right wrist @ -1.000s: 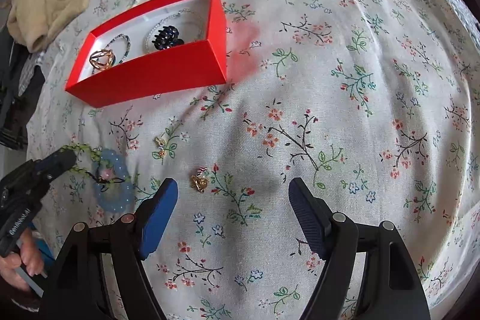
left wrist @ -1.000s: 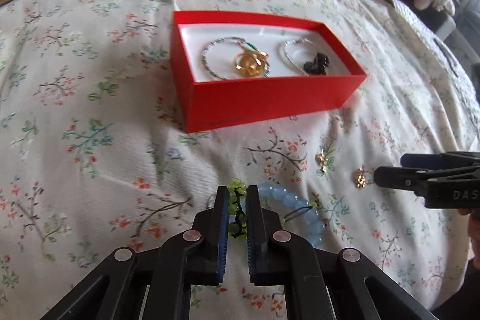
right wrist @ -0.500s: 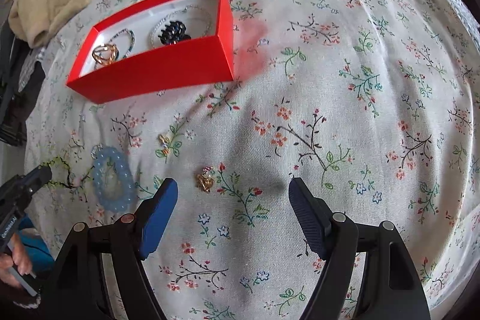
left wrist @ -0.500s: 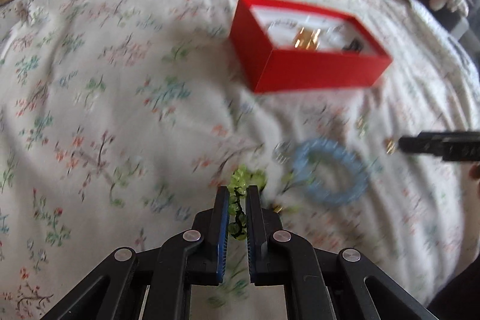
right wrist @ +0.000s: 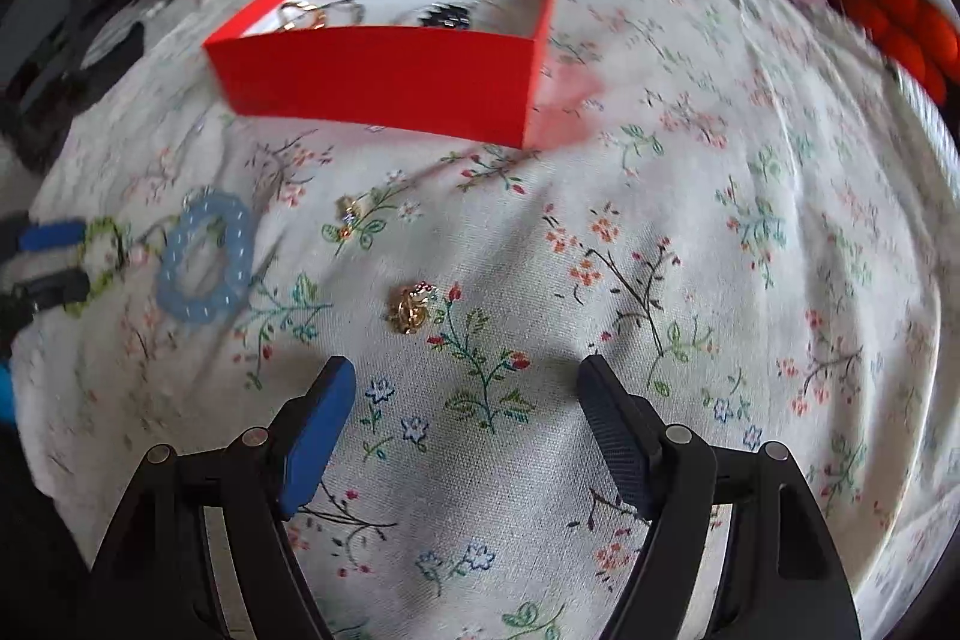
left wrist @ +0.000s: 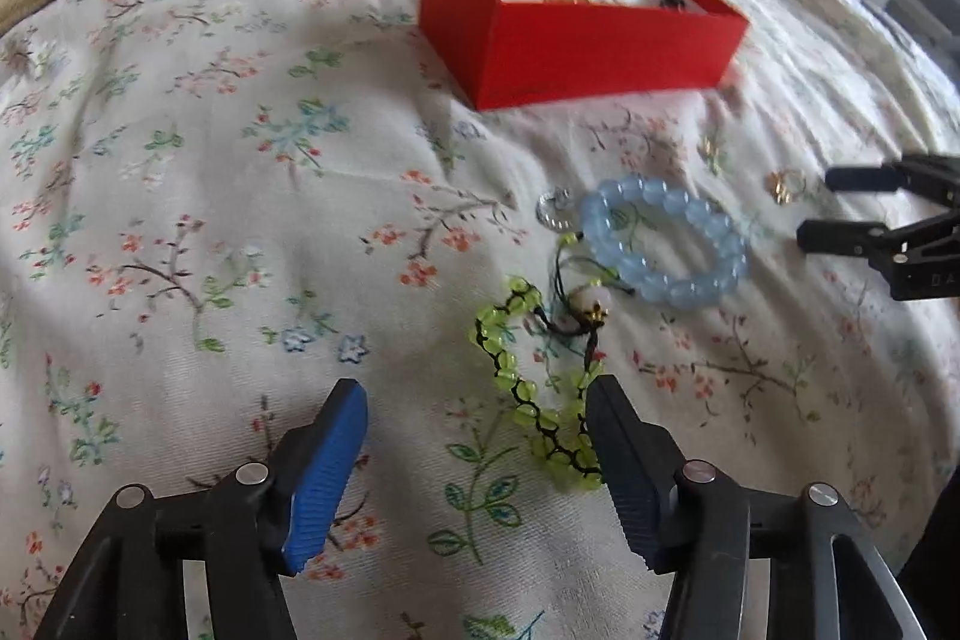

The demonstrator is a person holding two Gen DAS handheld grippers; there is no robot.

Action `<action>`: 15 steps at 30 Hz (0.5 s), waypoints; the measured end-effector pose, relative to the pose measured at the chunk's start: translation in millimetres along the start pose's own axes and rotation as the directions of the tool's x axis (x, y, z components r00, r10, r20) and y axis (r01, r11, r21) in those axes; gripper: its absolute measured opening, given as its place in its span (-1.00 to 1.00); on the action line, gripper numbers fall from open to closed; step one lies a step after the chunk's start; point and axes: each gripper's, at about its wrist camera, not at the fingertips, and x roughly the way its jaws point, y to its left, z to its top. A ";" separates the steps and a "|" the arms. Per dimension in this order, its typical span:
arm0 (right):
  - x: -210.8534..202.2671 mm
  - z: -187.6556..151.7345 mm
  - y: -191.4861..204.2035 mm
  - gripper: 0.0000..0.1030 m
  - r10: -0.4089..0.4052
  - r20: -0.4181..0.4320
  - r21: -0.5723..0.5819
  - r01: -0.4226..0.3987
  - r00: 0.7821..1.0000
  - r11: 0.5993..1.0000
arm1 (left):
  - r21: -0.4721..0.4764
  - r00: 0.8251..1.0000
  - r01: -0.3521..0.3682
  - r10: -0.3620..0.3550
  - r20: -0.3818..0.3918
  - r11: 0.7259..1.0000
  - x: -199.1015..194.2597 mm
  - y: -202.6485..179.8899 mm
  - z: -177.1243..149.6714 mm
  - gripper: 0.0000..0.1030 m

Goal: Organize jewelry
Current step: 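Lift the green bracelet with the left tool while the right tool grasps a gold earring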

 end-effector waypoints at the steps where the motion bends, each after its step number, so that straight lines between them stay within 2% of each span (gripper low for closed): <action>1: 0.5 -1.1 1.9 0.53 -0.005 0.010 -0.021 0.005 1.000 1.000 | 0.004 1.000 -0.004 0.004 -0.005 1.000 2.5 -1.2 0.6 0.25; 6: 5.4 6.7 7.6 0.48 0.010 0.027 -0.057 -0.009 1.000 0.998 | -0.010 1.000 0.013 -0.013 -0.001 1.000 4.0 -3.3 7.5 0.25; 9: 6.0 11.1 11.6 0.31 0.011 0.026 -0.063 -0.009 1.000 0.998 | 0.000 1.000 0.009 -0.009 -0.001 1.000 5.7 -5.8 8.5 0.25; 11: 5.9 13.2 15.4 0.05 0.021 0.025 -0.069 -0.020 0.999 0.997 | 0.010 1.000 0.012 -0.012 0.002 1.000 5.2 -8.0 8.8 0.25; 13: 6.5 15.5 17.4 -0.20 0.066 0.011 -0.061 -0.065 0.998 0.996 | 0.015 1.000 0.019 -0.019 0.005 1.000 5.1 -9.7 8.8 0.25; 15: 7.3 16.4 19.0 -0.26 0.075 0.006 -0.051 -0.074 0.997 0.996 | 0.020 1.000 0.018 -0.018 0.006 1.000 6.2 -11.4 8.8 0.24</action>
